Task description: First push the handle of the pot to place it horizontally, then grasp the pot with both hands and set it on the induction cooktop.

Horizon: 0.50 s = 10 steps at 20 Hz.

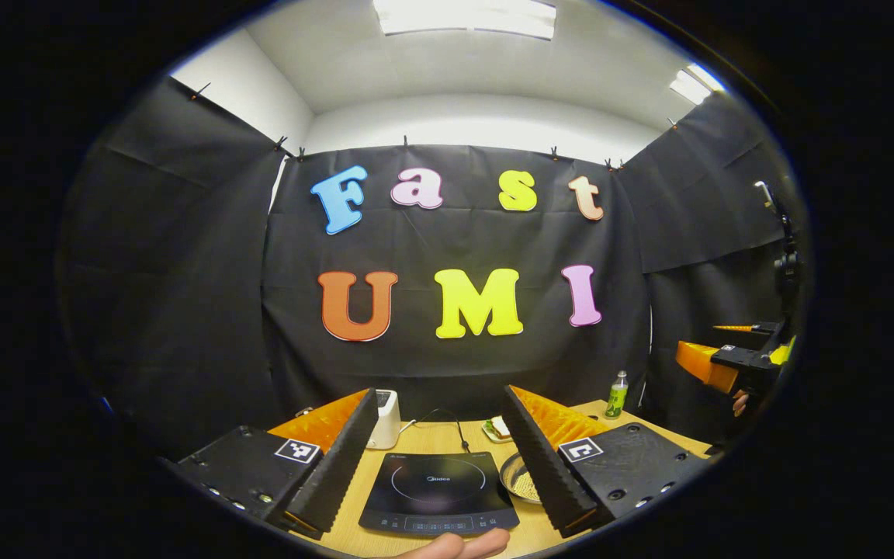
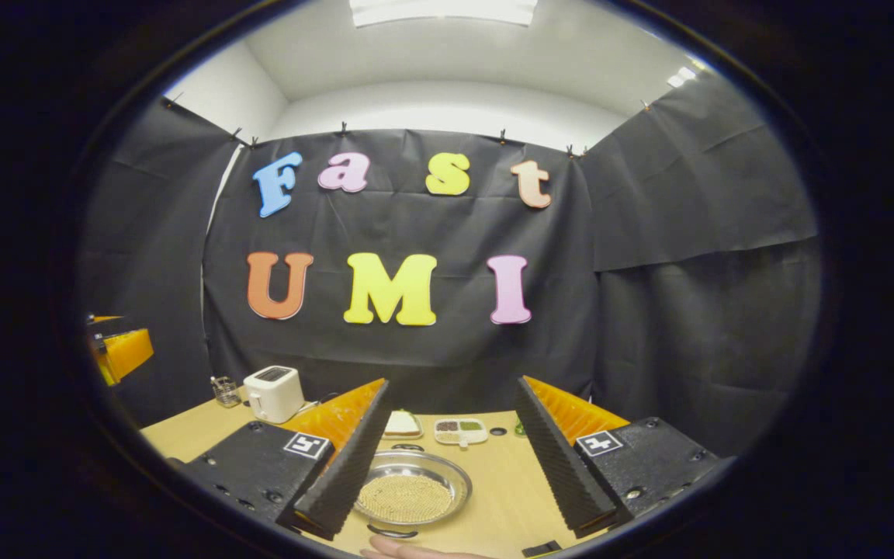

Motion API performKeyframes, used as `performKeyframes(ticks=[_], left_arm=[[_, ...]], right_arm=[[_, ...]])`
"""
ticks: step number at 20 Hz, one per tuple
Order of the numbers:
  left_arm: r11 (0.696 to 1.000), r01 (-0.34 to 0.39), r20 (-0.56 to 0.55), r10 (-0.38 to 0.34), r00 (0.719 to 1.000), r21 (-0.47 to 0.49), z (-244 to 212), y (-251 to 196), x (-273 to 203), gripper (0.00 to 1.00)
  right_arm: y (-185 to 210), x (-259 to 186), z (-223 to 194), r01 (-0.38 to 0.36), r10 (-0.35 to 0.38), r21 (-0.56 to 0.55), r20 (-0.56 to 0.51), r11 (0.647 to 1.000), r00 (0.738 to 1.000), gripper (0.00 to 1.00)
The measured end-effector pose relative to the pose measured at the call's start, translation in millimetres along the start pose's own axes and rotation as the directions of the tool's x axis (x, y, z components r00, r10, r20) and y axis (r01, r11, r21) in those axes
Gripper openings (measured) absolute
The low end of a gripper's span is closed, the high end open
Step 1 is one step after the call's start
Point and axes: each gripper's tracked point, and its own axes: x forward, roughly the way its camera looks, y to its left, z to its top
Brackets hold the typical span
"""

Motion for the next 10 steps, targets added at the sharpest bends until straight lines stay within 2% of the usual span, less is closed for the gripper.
performKeyframes(ticks=[2, 3, 4, 5, 6, 7, 9, 10], left_arm=[[1.000, -0.002, -0.001, 0.002, 1.000, 0.009, -1, 1, -2, 0.96], [1.000, -0.006, 0.000, 0.006, 1.000, 0.013, -1, 2, -3, 0.96], [1.000, -0.011, -0.002, 0.011, 1.000, 0.013, -3, 5, -4, 0.96], [1.000, -0.014, -0.004, 0.014, 1.000, 0.010, -3, 5, -6, 0.95], [1.000, -0.012, -0.004, 0.012, 1.000, 0.007, -4, 5, -8, 0.96], [1.000, -0.007, -0.006, 0.007, 1.000, 0.002, -5, 4, -9, 0.96], [1.000, 0.015, -0.010, -0.015, 1.000, -0.009, -7, -1, -13, 0.96], [1.000, 0.019, -0.007, -0.019, 1.000, -0.010, -6, -1, -13, 0.96]], right_arm=[[3, 7, -6, -0.009, 0.009, 0.014, -0.020, 1.000, 1.000, 0.98], [7, 10, -10, -0.021, 0.022, 0.025, -0.031, 0.999, 0.999, 0.90], [12, 13, -14, -0.039, 0.041, 0.038, -0.043, 0.999, 0.998, 0.88], [14, 18, -18, -0.045, 0.048, 0.044, -0.054, 0.998, 0.997, 0.82], [12, 23, -25, -0.041, 0.043, 0.037, -0.068, 0.998, 0.997, 0.81], [12, 28, -31, -0.036, 0.038, 0.026, -0.083, 0.999, 0.996, 0.67], [22, 36, -45, -0.054, 0.055, 0.012, -0.115, 0.998, 0.992, 0.49], [28, 41, -55, -0.070, 0.071, 0.010, -0.141, 0.997, 0.987, 0.46]])
